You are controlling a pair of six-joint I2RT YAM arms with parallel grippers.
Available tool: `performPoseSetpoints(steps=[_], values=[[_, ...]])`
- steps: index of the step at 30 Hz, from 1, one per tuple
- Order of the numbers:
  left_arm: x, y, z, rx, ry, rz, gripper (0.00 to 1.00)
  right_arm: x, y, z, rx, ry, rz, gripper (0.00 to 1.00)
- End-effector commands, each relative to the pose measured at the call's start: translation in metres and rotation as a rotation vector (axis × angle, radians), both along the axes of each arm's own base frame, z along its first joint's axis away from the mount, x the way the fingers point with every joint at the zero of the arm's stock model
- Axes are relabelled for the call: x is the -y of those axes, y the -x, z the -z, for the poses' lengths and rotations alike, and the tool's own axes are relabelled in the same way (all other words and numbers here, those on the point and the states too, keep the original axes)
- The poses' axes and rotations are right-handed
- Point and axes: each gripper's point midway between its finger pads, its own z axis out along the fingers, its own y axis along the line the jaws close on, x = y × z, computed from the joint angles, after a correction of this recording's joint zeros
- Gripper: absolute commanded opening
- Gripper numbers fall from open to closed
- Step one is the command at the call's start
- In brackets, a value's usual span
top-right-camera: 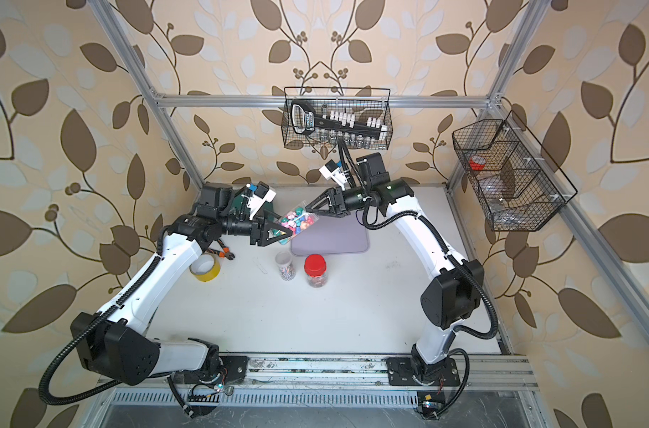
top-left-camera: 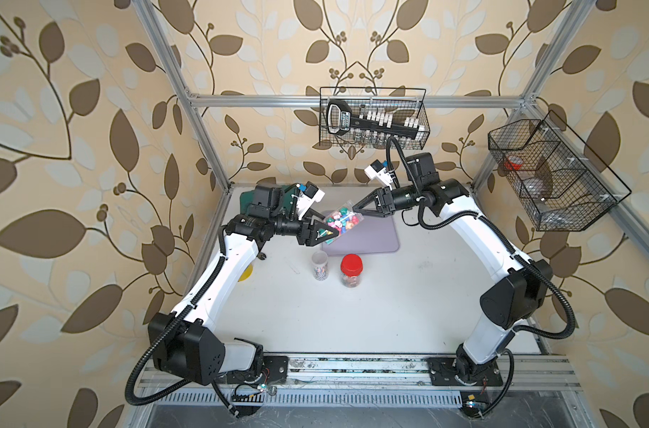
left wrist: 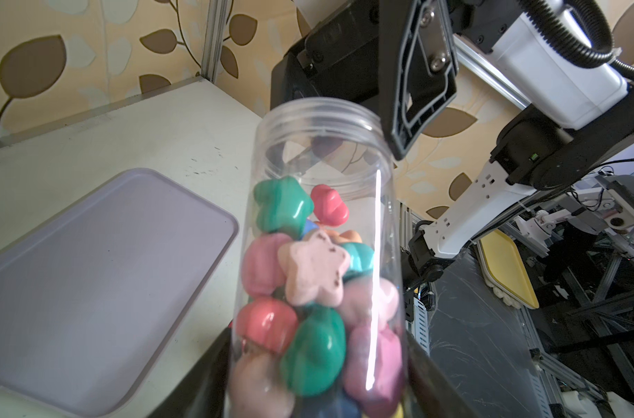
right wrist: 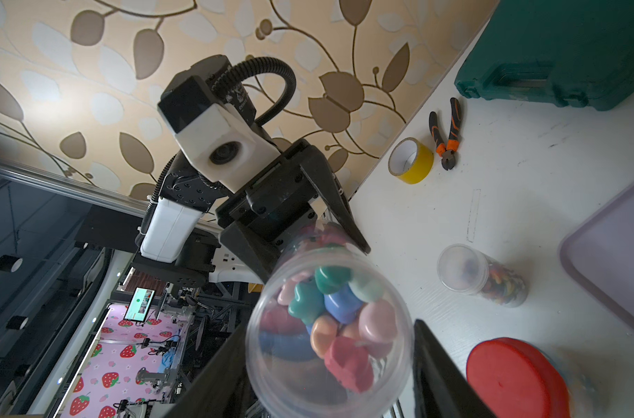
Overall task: Pour the candies out of the jar
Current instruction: Unscrew the lid from the jar.
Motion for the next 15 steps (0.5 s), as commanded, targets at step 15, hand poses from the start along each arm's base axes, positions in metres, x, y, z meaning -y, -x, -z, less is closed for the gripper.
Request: performPoseSetpoints(steps=[15], values=[[0.018, 0.016, -0.054, 0.035, 0.200, 0.265, 0.57, -0.001, 0.051, -0.004, 0.335, -0.212, -0.245, 0.44]])
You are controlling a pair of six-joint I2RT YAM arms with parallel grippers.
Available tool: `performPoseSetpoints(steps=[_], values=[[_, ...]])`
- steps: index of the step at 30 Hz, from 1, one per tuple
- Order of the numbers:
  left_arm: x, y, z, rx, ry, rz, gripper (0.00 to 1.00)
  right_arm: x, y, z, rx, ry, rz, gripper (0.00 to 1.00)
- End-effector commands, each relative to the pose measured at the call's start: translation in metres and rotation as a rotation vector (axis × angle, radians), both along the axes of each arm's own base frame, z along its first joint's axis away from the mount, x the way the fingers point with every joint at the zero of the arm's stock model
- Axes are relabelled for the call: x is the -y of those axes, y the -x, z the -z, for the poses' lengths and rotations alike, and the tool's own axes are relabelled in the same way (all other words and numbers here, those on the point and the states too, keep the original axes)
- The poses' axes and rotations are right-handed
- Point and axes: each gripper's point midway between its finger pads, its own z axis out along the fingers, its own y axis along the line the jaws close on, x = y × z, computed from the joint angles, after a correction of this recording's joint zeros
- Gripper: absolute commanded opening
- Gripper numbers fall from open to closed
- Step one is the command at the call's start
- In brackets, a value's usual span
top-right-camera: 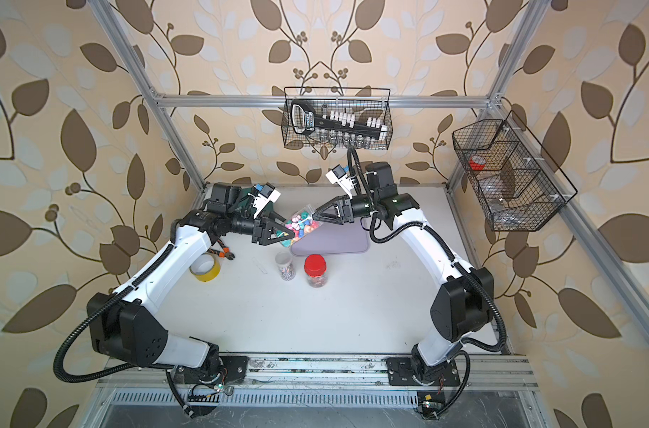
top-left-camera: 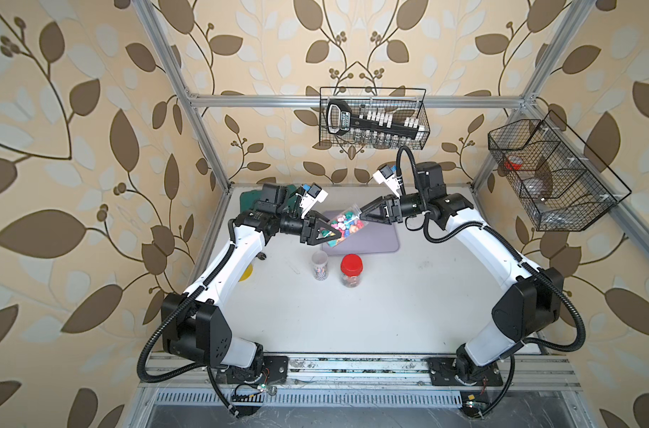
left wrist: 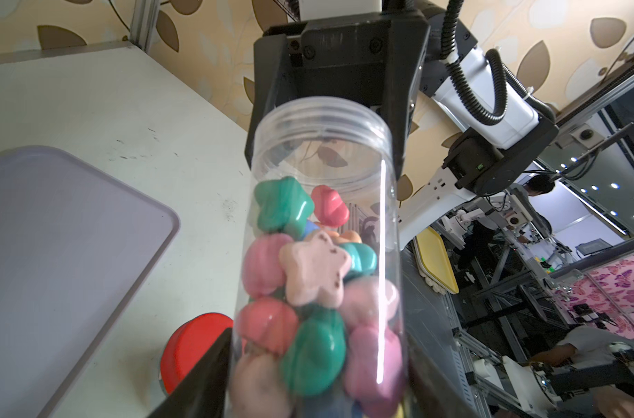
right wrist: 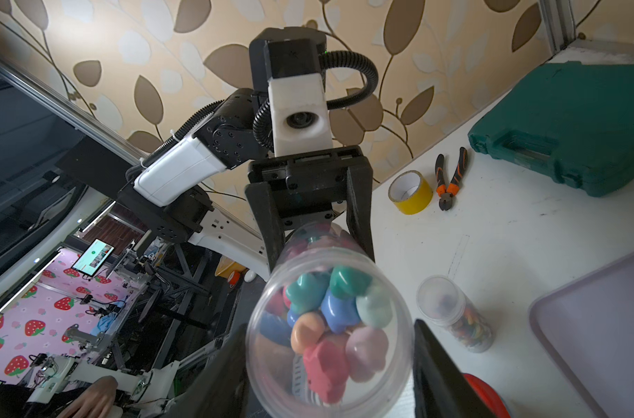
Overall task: Pour the candies out of the jar
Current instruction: Unscrew the lid from the jar.
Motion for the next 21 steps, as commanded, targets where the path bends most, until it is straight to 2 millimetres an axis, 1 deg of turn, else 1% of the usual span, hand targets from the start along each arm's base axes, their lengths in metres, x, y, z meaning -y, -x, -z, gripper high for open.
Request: performPoseSetpoints(steps=[1, 2, 7, 13, 19, 21], values=[[0.006, 0.012, -0.060, 0.187, 0.125, 0.112, 0.58, -0.012, 0.039, -0.006, 0.078, -0.085, -0.186, 0.44], [0.008, 0.005, -0.052, 0.153, 0.125, 0.120, 0.58, -0.012, 0.041, -0.006, 0.090, -0.091, -0.196, 0.44], [0.008, 0.010, -0.055, 0.126, 0.154, 0.164, 0.58, -0.009, 0.049, -0.010, 0.164, -0.119, -0.227, 0.44], [0.007, 0.013, -0.059, 0.118, 0.169, 0.187, 0.59, -0.008, 0.054, -0.014, 0.218, -0.133, -0.238, 0.44], [0.007, 0.016, -0.058, 0.112, 0.170, 0.192, 0.59, -0.008, 0.052, -0.015, 0.224, -0.121, -0.219, 0.45], [0.007, 0.016, -0.056, 0.111, 0.168, 0.191, 0.59, -0.008, 0.050, -0.017, 0.218, -0.117, -0.208, 0.48]])
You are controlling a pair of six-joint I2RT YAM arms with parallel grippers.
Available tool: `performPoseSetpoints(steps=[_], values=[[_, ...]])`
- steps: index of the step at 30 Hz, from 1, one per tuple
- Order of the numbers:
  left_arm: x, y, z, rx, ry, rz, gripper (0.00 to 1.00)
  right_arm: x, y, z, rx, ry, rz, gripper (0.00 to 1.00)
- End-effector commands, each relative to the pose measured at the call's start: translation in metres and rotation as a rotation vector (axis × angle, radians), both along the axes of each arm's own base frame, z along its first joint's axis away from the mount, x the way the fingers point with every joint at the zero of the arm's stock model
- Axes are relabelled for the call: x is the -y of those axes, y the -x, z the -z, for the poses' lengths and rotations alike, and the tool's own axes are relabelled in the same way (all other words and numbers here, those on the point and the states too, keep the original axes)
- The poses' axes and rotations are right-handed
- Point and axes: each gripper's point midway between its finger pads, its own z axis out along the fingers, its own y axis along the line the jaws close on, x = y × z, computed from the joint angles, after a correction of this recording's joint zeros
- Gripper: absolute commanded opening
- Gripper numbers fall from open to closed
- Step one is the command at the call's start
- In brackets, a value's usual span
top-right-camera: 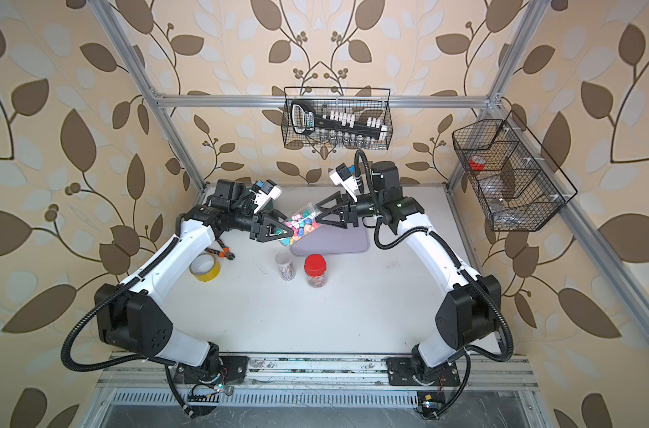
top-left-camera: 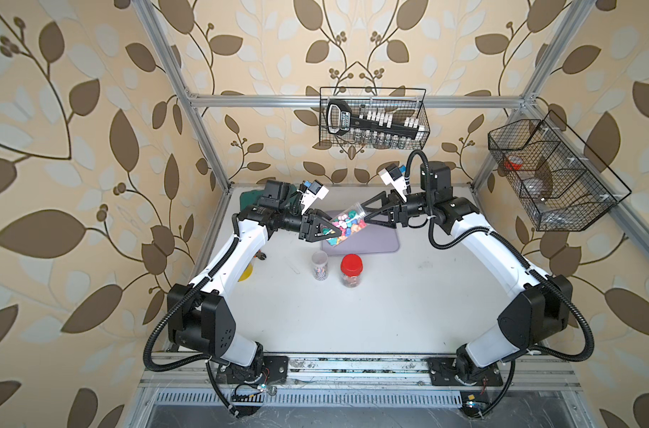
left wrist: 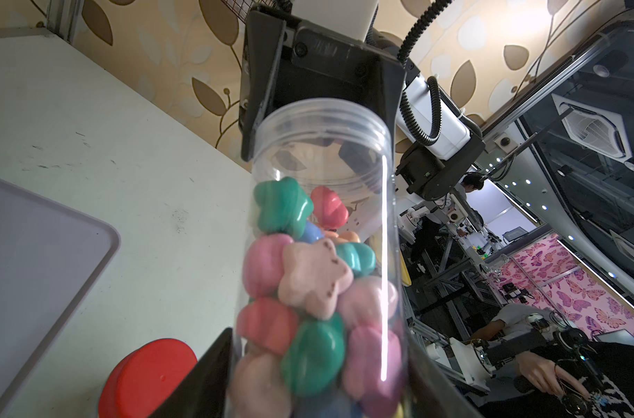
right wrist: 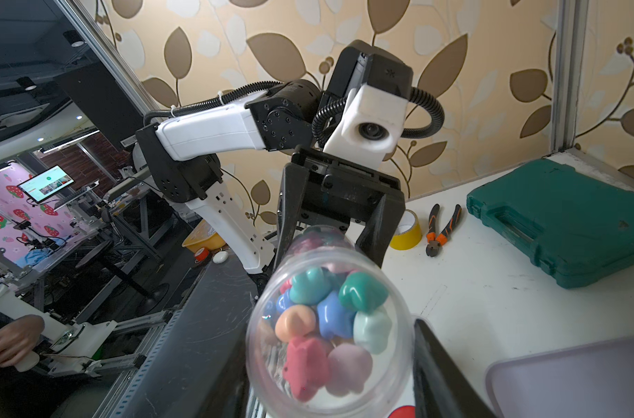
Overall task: Pour the candies out of the jar
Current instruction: Unscrew the lid from the jar.
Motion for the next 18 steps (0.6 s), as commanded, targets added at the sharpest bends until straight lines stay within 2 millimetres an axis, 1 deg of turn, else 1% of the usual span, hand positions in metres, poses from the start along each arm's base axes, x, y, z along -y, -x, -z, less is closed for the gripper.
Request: performPoseSetpoints(steps=[1, 3, 5, 6, 10, 15, 18], values=[[0.003, 0.008, -0.040, 0.166, 0.086, 0.068, 0.59, -0.013, 0.036, 0.000, -0.052, -0.023, -0.147, 0.51], [0.002, 0.009, -0.038, 0.159, 0.081, 0.066, 0.59, -0.012, 0.032, -0.003, -0.062, -0.015, -0.123, 0.58], [0.002, 0.009, -0.035, 0.157, 0.078, 0.064, 0.59, -0.011, 0.029, -0.008, -0.073, -0.013, -0.105, 0.68], [0.002, 0.010, -0.034, 0.154, 0.075, 0.062, 0.59, -0.012, 0.026, -0.008, -0.080, -0.007, -0.087, 0.70], [0.002, 0.011, -0.033, 0.160, 0.066, 0.055, 0.59, -0.009, 0.014, -0.014, -0.121, 0.005, -0.025, 0.72], [0.001, 0.011, -0.031, 0.180, 0.044, 0.031, 0.59, -0.002, 0.010, -0.030, -0.184, -0.007, 0.003, 0.74], [0.001, 0.008, -0.029, 0.192, 0.024, 0.009, 0.59, 0.005, 0.004, -0.037, -0.226, -0.006, 0.058, 0.75]])
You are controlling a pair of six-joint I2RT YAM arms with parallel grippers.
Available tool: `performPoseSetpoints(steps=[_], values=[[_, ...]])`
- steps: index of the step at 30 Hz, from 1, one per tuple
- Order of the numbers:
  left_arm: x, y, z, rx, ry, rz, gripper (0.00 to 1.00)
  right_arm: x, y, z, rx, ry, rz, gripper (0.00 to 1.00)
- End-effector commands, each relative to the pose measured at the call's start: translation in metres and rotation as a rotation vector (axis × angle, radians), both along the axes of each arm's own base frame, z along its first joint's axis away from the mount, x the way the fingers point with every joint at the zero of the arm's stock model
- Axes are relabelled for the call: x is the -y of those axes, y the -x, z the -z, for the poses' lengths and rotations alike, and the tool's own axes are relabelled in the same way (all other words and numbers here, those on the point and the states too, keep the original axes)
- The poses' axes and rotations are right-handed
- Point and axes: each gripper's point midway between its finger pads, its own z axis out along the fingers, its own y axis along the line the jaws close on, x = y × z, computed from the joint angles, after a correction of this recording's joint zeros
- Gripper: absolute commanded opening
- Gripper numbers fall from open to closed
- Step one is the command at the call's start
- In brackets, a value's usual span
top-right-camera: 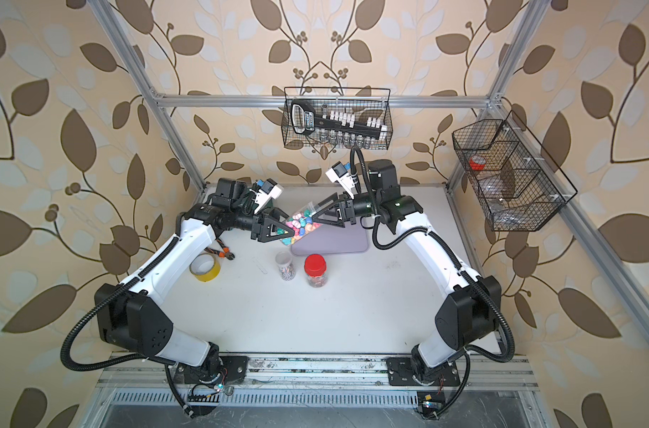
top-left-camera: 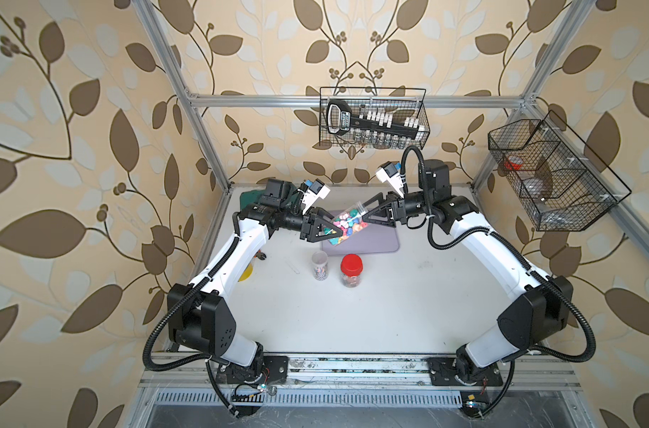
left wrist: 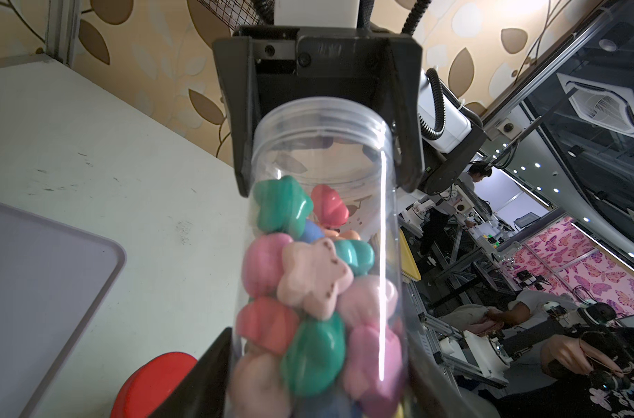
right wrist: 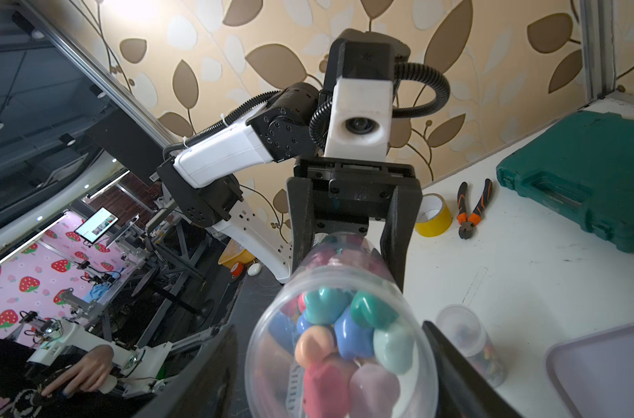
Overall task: Pour the candies out of the jar
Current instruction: Unscrew the lid from the jar.
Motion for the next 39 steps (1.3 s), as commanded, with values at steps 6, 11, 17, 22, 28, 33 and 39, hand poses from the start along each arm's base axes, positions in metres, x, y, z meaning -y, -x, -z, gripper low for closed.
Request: performPoseSetpoints(steps=[6, 11, 17, 22, 28, 33, 39], values=[[-0.004, 0.004, -0.026, 0.186, -0.042, -0.078, 0.59, 0.026, -0.020, -0.024, -0.198, 0.023, 0.186, 0.80], [-0.014, -0.014, -0.018, 0.296, -0.153, -0.245, 0.58, 0.036, -0.027, -0.010, -0.326, 0.124, 0.278, 0.82], [-0.025, -0.021, -0.014, 0.397, -0.247, -0.358, 0.57, 0.037, -0.026, -0.005, -0.372, 0.156, 0.282, 0.83], [-0.027, -0.016, -0.014, 0.420, -0.267, -0.367, 0.57, 0.028, -0.031, 0.005, -0.413, 0.171, 0.268, 0.83], [-0.026, -0.009, -0.009, 0.402, -0.266, -0.352, 0.57, 0.002, -0.035, 0.010, -0.419, 0.190, 0.225, 0.84], [-0.023, -0.004, -0.010, 0.385, -0.237, -0.325, 0.57, -0.007, -0.044, 0.019, -0.436, 0.203, 0.219, 0.84], [-0.020, -0.004, -0.013, 0.376, -0.215, -0.316, 0.57, -0.012, -0.049, 0.030, -0.465, 0.215, 0.211, 0.83]])
